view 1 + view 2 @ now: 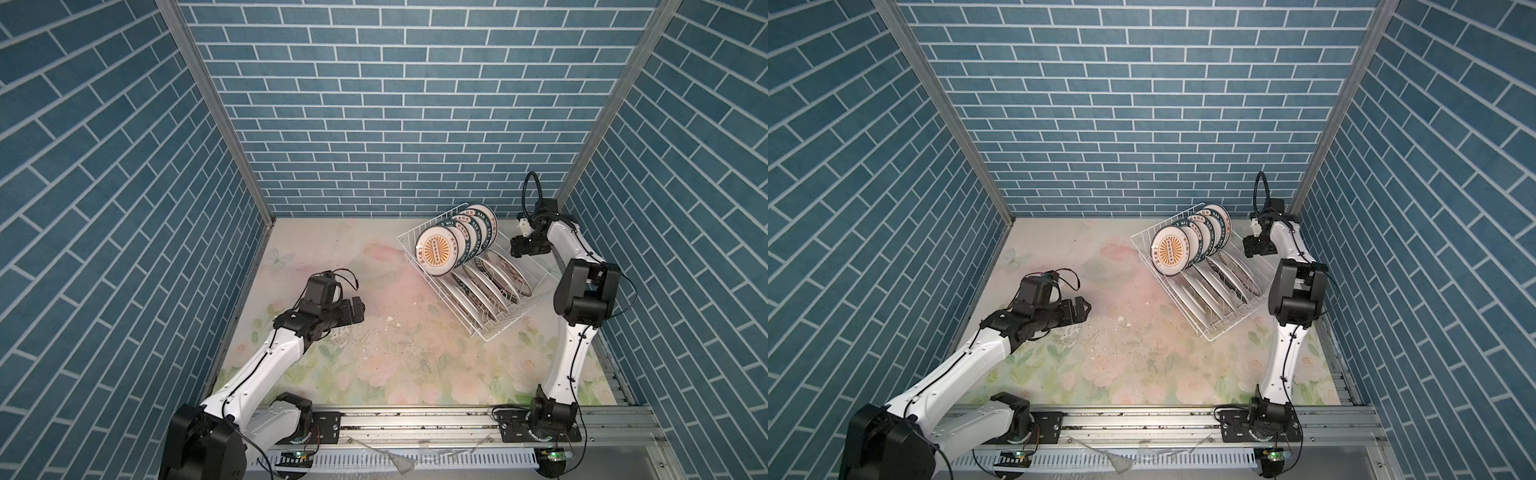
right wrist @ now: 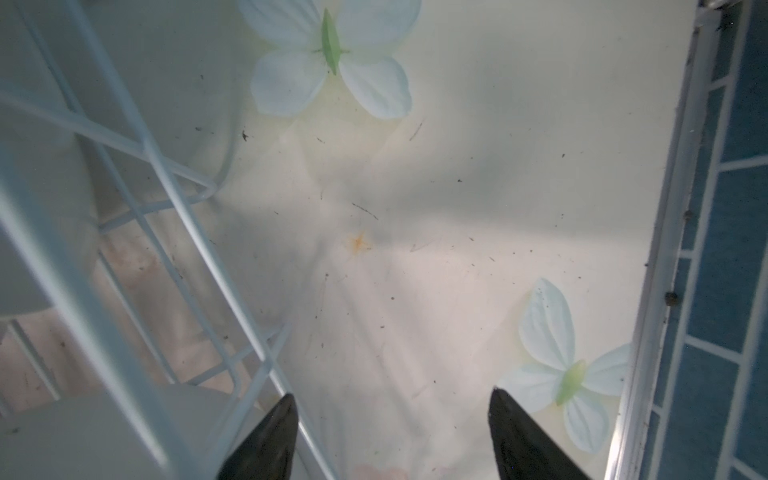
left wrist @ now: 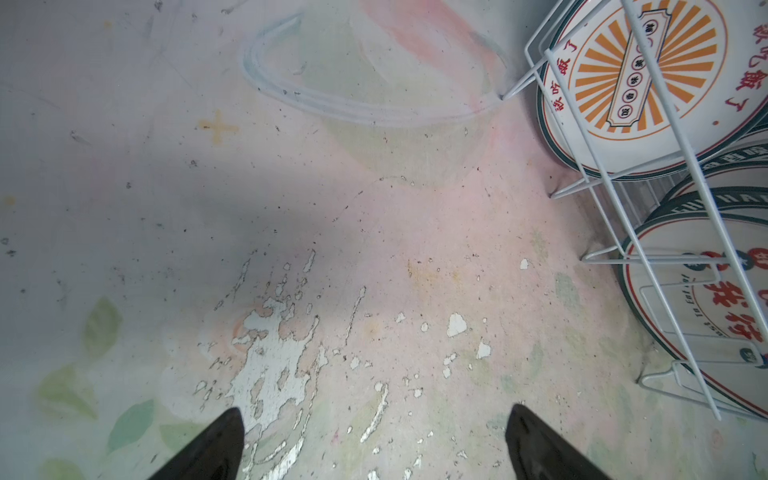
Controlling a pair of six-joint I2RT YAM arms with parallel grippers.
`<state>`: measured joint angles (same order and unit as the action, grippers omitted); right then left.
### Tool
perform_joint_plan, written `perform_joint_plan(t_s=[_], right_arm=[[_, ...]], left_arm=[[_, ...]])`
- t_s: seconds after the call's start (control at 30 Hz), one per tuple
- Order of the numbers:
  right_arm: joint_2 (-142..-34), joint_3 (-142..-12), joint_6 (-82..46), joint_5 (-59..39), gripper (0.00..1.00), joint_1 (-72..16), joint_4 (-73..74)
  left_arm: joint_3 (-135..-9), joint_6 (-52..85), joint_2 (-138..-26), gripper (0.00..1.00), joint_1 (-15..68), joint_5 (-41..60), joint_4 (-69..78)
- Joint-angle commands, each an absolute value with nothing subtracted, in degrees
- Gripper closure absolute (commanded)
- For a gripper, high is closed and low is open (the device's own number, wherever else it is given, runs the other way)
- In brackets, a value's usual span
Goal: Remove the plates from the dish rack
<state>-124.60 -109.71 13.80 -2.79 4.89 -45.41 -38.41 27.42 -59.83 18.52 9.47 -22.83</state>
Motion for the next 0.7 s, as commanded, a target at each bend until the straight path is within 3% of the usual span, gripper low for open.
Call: perform_joint_plan(t_s=[0.0, 0.3, 0.67], right_arm=[[-118.9, -107.3, 13.5, -1.4, 0.21, 5.7, -40.0], [-111.8, -99.9, 10.0, -3.8, 0.01, 6.0, -35.7], [-94.8, -83.7, 0.4, -6.9, 0.01, 5.4, -24.9]], left_arm=[[-38.2, 26.3, -56.8, 0.01, 18.8, 8.3, -22.0], [-36.3, 32.9, -52.4, 0.01, 18.8, 3.7, -20.8], [-35.8, 30.7, -55.8, 0.01, 18.7, 5.8, -18.5]])
